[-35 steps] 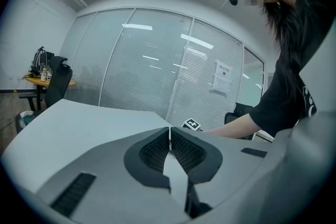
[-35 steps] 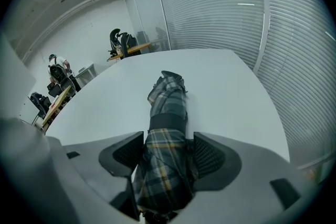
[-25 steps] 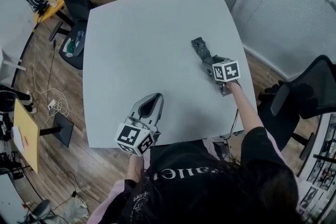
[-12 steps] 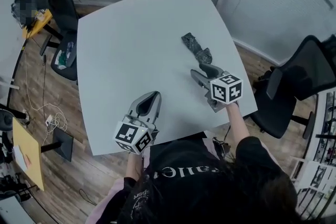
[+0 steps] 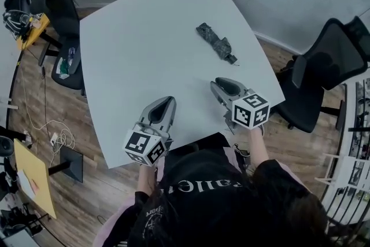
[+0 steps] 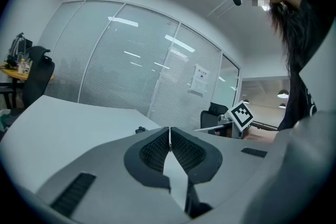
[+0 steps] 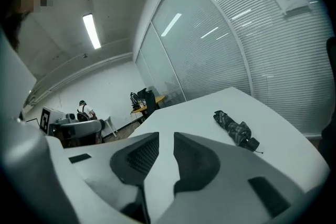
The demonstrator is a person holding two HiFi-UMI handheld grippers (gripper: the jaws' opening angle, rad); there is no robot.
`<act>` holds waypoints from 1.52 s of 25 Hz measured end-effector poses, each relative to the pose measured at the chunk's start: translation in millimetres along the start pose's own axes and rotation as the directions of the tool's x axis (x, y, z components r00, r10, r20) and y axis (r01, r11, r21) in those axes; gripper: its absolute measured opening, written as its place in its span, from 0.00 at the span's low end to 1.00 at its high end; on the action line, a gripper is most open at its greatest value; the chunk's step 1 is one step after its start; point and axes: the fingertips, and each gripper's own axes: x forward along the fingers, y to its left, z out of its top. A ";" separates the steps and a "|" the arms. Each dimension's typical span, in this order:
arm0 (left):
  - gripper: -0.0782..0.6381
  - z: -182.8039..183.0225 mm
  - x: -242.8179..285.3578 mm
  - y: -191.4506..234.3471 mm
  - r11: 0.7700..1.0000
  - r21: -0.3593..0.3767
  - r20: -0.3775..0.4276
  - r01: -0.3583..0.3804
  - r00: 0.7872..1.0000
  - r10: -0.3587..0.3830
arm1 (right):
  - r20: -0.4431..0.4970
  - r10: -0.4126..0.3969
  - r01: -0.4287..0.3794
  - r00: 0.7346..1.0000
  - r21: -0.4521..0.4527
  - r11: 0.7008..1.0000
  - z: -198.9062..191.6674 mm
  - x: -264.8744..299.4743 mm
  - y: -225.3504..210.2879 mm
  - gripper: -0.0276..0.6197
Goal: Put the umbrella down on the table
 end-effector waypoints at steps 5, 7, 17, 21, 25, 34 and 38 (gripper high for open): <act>0.15 -8.2 -25.9 1.2 1.000 0.003 -0.006 0.017 1.000 -0.017 | -0.003 0.008 -0.008 1.000 -0.017 1.000 -21.4 -5.4 42.0 0.14; 0.15 -12.3 -36.6 0.5 1.000 0.004 -0.006 0.025 1.000 -0.025 | -0.001 0.013 -0.013 1.000 -0.018 1.000 -30.7 -6.8 57.6 0.13; 0.15 -35.6 -73.0 -13.4 0.998 0.005 -0.006 0.057 0.998 -0.057 | -0.031 0.029 -0.032 0.999 -0.084 0.996 -70.8 -21.1 107.2 0.09; 0.15 -39.3 -80.6 -18.2 0.998 0.002 0.002 0.065 0.998 -0.065 | -0.051 0.035 -0.040 0.998 -0.114 0.993 -79.1 -26.4 118.4 0.09; 0.15 -44.7 -84.1 -22.8 0.997 0.005 -0.002 0.076 0.997 -0.076 | -0.047 0.037 -0.042 0.998 -0.111 0.993 -83.9 -31.2 123.9 0.08; 0.15 -41.2 -93.7 -33.2 0.995 0.020 0.018 0.102 0.995 -0.102 | -0.023 0.030 -0.032 0.999 -0.125 0.992 -86.3 -40.1 133.4 0.08; 0.15 -45.4 -101.2 -33.4 0.994 0.026 0.006 0.103 0.995 -0.103 | -0.015 0.022 -0.024 1.000 -0.125 0.992 -88.3 -40.9 138.1 0.08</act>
